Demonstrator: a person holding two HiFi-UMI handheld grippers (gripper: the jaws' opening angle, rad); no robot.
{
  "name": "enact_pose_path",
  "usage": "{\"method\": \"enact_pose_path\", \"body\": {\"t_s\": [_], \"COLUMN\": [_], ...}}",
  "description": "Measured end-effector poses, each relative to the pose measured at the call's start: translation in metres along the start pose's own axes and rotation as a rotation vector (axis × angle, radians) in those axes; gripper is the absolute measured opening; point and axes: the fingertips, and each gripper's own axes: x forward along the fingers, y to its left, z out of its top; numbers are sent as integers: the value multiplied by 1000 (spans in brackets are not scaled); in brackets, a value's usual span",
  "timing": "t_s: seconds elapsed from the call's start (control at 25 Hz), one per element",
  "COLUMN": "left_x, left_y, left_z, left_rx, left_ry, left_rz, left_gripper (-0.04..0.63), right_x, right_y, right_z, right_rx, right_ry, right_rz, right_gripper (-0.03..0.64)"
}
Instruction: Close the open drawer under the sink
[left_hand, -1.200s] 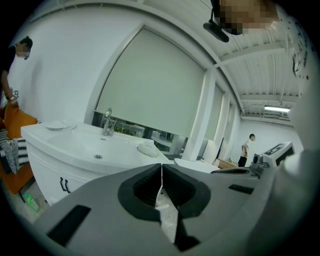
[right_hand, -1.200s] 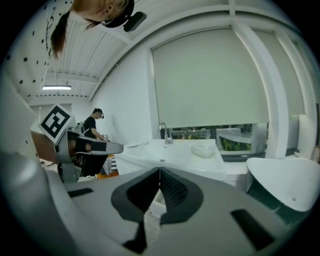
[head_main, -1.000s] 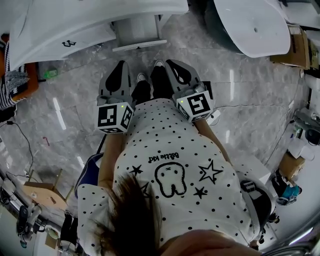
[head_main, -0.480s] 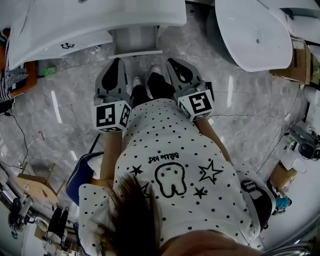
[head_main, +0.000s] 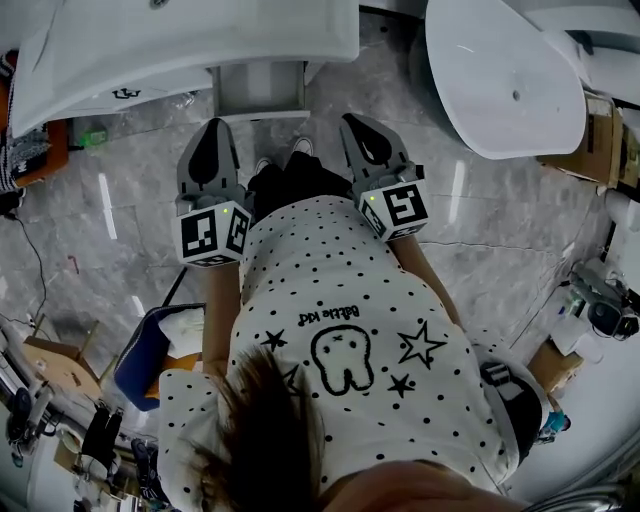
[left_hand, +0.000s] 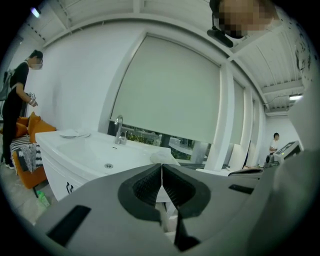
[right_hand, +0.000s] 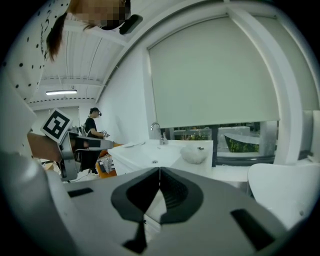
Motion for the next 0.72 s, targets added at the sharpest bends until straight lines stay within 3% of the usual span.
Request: {"method": "enact_pose_path", "body": {"t_s": [0.36,0.72], "left_x": [-5,6], "left_y": [5,1], "left_z": [-8,-26], "left_rx": [-4,50], "left_ry": [6,60], "left_rz": [85,75], "left_gripper": [9,9], "right_x": [-4,-6], "right_y": [-9,-25], "right_z": [-2,-2], "right_rx": [-44,-13], "right_ry": [12,-6], "right_rz": [48,14], "right_gripper": [14,14]}}
